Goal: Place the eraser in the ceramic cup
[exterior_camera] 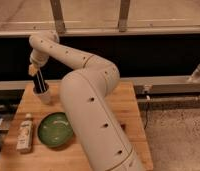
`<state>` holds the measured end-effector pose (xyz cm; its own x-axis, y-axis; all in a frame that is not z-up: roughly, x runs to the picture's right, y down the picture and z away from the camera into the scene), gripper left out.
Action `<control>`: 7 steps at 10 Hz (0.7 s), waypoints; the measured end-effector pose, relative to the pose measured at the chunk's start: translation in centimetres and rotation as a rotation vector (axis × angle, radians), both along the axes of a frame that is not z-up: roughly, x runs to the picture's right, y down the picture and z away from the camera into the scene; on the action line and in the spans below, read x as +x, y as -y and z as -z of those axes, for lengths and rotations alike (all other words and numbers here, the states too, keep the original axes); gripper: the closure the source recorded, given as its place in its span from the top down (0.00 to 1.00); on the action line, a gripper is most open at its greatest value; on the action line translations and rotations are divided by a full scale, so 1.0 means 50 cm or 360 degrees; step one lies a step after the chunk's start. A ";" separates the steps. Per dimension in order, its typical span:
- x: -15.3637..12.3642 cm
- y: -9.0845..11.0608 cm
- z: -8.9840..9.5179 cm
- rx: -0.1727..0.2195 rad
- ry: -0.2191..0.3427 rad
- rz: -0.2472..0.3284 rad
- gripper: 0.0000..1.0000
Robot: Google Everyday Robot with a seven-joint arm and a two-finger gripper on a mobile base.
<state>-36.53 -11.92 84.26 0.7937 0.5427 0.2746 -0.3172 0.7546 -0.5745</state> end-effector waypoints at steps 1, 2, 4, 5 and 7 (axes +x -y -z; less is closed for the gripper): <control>0.000 0.000 0.000 0.0000 0.0001 0.0000 0.52; -0.002 -0.001 0.000 0.0000 0.0001 0.0001 0.64; -0.001 -0.001 0.000 -0.0001 0.0000 0.0001 0.78; -0.001 -0.001 -0.001 -0.0001 0.0000 0.0001 0.80; -0.002 -0.001 0.000 0.0001 0.0003 0.0006 0.80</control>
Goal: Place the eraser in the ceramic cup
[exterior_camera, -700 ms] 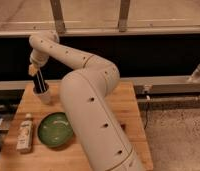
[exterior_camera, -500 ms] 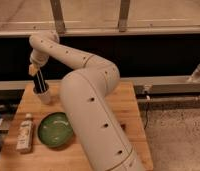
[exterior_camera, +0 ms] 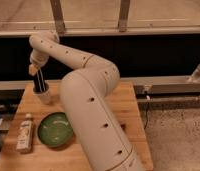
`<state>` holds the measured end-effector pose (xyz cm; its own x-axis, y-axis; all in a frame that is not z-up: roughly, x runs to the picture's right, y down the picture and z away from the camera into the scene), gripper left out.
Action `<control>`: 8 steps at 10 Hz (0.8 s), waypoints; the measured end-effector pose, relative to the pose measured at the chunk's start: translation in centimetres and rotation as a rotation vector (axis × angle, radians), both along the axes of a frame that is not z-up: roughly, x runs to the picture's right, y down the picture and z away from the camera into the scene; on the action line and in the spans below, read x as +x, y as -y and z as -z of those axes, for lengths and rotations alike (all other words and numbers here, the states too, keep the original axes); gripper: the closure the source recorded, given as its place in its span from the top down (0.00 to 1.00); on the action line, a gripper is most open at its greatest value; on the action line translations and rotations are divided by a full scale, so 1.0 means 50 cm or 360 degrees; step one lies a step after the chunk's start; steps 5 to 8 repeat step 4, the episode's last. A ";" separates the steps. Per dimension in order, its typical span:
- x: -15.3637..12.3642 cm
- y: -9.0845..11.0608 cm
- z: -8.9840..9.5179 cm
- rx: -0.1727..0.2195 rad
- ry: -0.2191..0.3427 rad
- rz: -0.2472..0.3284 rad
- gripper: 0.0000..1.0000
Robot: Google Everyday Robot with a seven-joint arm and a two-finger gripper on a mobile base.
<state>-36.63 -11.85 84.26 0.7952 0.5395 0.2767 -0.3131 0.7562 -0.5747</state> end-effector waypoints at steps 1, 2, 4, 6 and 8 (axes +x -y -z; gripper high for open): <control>-0.002 -0.002 0.000 0.0002 0.0008 0.0006 0.80; -0.003 -0.003 0.002 0.0006 0.0018 0.0010 0.80; -0.005 -0.004 0.005 0.0002 0.0045 0.0016 0.80; -0.005 -0.004 0.005 0.0002 0.0045 0.0016 0.80; -0.005 -0.004 0.005 0.0002 0.0045 0.0016 0.80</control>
